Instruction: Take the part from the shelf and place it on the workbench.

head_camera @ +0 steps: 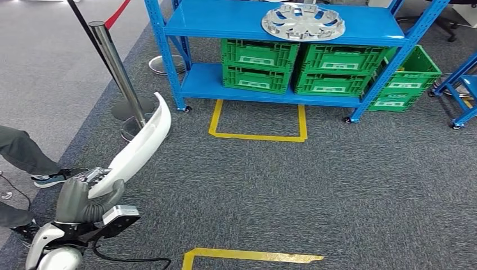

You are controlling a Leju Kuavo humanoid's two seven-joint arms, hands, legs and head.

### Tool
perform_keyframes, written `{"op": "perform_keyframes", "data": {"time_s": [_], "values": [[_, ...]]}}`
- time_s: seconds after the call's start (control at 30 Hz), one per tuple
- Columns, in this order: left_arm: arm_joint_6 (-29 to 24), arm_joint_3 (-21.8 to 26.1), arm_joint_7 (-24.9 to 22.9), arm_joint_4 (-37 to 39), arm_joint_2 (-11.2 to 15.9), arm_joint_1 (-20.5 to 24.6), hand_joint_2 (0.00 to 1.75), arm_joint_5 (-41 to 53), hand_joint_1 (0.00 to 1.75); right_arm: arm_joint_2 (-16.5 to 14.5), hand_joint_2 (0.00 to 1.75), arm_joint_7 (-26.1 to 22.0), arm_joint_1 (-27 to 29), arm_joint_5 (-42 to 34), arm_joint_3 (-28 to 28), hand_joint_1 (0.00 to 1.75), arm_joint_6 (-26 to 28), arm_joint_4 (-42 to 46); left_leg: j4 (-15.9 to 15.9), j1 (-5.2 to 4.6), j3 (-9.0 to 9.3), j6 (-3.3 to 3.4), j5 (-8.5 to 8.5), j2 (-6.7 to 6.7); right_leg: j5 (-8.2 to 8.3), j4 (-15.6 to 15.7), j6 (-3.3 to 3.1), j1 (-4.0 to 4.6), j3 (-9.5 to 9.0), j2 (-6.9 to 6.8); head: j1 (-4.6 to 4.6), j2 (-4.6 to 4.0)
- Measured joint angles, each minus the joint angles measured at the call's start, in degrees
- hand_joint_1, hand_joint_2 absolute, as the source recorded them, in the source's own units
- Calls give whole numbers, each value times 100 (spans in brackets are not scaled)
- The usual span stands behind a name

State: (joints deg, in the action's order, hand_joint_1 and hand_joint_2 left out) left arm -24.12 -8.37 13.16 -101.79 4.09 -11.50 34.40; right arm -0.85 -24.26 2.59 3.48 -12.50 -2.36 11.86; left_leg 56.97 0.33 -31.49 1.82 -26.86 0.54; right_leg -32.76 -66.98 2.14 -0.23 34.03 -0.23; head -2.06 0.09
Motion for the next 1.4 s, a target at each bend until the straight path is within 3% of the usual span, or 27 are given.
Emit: {"op": "perform_keyframes", "data": {"time_s": [0.03,0.1,0.2,0.23,0.3,0.37,0.4,0.43,0.47,0.57,0.63,0.73,0.8,0.87,0.9,0.93,0.97,1.03,1.1,1.2,1.27,1.3,1.4], "values": [[-2,1,0,0,1,-1,175,0,175,0,0,1,-4,4,0,0,0,1,5,-12,-3,-14,10,0,164,423,-28,10,-222,-1,1,0],[-4,3,0,0,1,3,175,-2,175,0,0,3,-13,10,-1,0,0,5,24,-35,-36,-64,33,4,297,984,-81,24,-501,0,-5,1],[-5,1,2,0,-1,4,175,-6,175,-3,0,14,4,11,-6,0,-3,18,53,-40,-94,-166,64,11,317,1075,-158,16,-521,12,-11,1],[-6,-1,3,0,-2,5,175,-6,175,-5,0,18,15,11,-8,0,-5,24,122,-36,-124,-197,0,6,344,1085,-191,4,-514,14,-15,0],[-6,-1,4,1,0,8,175,-7,175,-9,0,24,24,11,-10,0,-9,34,567,-21,-303,-256,-314,-8,387,1107,-242,-16,-501,17,-31,0],[-5,-2,5,6,4,8,175,-7,175,-9,0,25,25,11,-16,0,-9,42,1309,-4,-604,-298,-683,-11,401,1097,-264,-7,-469,27,-39,0],[-5,-2,5,11,4,6,175,-7,175,-9,0,25,29,11,-21,0,-9,44,1565,1,-701,-306,-757,-11,404,1089,-268,-1,-457,35,-37,0],[-5,-2,5,17,4,6,175,-7,175,-9,0,26,34,11,-25,0,-8,45,1630,3,-710,-305,-722,-12,405,1080,-269,4,-448,47,-38,0],[-5,-3,6,21,4,6,175,-7,175,-9,0,26,36,11,-28,0,-7,47,1473,4,-615,-296,-581,-16,405,1069,-269,8,-444,63,-38,0],[-5,-2,9,25,5,15,175,-7,175,-13,0,26,25,11,-31,0,-7,59,427,1,-83,-220,-94,-137,402,1029,-242,22,-421,129,-36,1],[-5,-1,16,28,6,23,175,-7,175,-17,0,26,14,11,-32,0,-5,70,123,-10,31,-168,-69,-202,422,1004,-183,26,-353,166,-32,1],[-6,2,23,32,4,34,175,-7,175,-16,0,26,28,11,-36,0,1,82,44,8,8,-81,-46,-149,399,960,-87,15,-266,180,-28,0],[-6,2,28,34,2,41,175,-7,175,-19,0,26,26,13,-36,0,2,86,5,31,6,-22,-17,-90,139,566,-32,4,-68,129,7,1],[-5,6,33,42,2,43,175,-8,175,-24,0,26,20,14,-37,0,2,87,7,21,-10,-3,-12,-30,-226,-201,15,-17,287,82,36,1],[-3,8,38,47,2,42,175,-8,175,-24,0,26,25,18,-41,0,3,89,9,16,-14,-1,-11,-2,-322,-506,32,-25,425,74,35,0],[2,9,47,52,1,43,175,-9,175,-24,0,26,35,28,-50,0,2,92,10,14,-15,0,-10,23,-310,-623,41,-30,472,70,36,0],[7,9,58,55,0,43,175,-8,175,-24,0,27,44,43,-63,0,1,99,12,13,-12,-1,-9,44,-184,-494,42,-32,401,62,38,1],[34,9,80,57,-2,51,175,-6,175,-24,0,27,49,78,-95,0,-4,125,13,11,4,-11,-11,80,202,287,22,-31,-1,-9,37,1],[66,9,90,57,-2,64,175,-2,175,-25,0,27,37,99,-123,0,-10,151,27,-13,0,-52,-10,110,383,924,-21,-7,-320,-102,32,0],[93,9,98,57,-2,78,175,10,175,-28,0,26,43,115,-160,0,-19,182,37,-29,-18,-143,6,152,398,1033,-102,10,-380,-89,28,0],[105,9,115,57,-5,81,175,20,175,-43,0,27,60,142,-194,0,-27,202,161,-15,-62,-210,-114,109,439,1056,-175,-9,-378,-56,24,0],[109,11,128,58,-5,80,175,22,175,-51,0,32,65,163,-216,0,-34,217,374,-7,-148,-241,-266,68,458,1070,-212,-22,-377,-38,20,0],[132,20,170,81,-2,73,175,22,175,-71,0,69,80,239,-301,0,-55,273,1451,11,-602,-290,-789,2,474,1068,-255,-21,-354,32,14,1]]}}
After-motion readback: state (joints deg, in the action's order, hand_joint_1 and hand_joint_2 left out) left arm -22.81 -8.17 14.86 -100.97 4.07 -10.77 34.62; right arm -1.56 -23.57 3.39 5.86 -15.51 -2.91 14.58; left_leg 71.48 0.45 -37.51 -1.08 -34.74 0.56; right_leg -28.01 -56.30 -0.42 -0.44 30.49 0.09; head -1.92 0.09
